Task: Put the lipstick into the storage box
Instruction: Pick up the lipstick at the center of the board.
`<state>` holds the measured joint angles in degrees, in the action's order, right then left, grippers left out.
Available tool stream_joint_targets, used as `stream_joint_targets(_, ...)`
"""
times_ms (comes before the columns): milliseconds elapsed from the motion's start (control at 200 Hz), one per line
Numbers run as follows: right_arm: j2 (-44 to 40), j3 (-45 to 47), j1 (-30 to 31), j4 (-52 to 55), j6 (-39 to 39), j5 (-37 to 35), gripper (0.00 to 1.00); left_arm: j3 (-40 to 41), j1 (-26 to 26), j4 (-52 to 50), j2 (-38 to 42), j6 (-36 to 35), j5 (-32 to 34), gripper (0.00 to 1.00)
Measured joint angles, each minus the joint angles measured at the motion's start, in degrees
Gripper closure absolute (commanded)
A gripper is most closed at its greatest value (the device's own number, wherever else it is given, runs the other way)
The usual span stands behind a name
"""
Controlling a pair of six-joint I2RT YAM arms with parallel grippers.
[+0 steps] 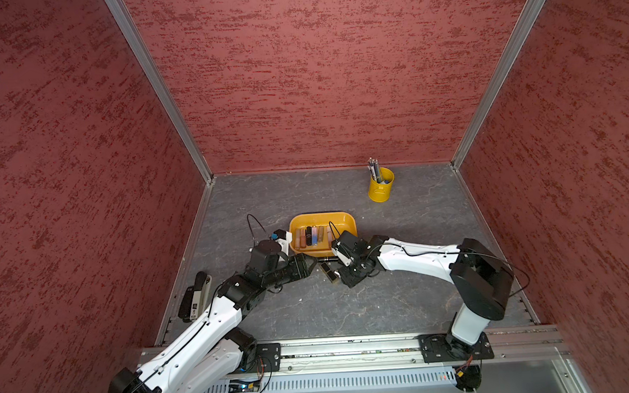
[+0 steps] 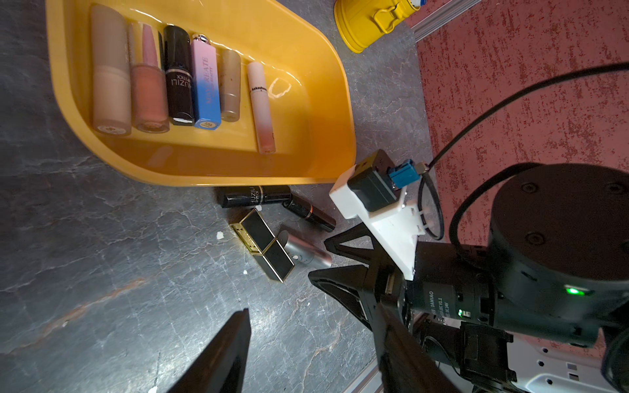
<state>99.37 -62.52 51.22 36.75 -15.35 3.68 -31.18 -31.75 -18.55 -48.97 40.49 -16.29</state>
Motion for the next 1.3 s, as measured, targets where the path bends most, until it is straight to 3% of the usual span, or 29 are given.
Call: stream_joint_targets(1297, 3.28, -0.11, 0.46, -2.19, 0.37, -1.07, 0.84, 0.02, 0.96, -0.35, 1.46, 0.07, -0.2, 0.37)
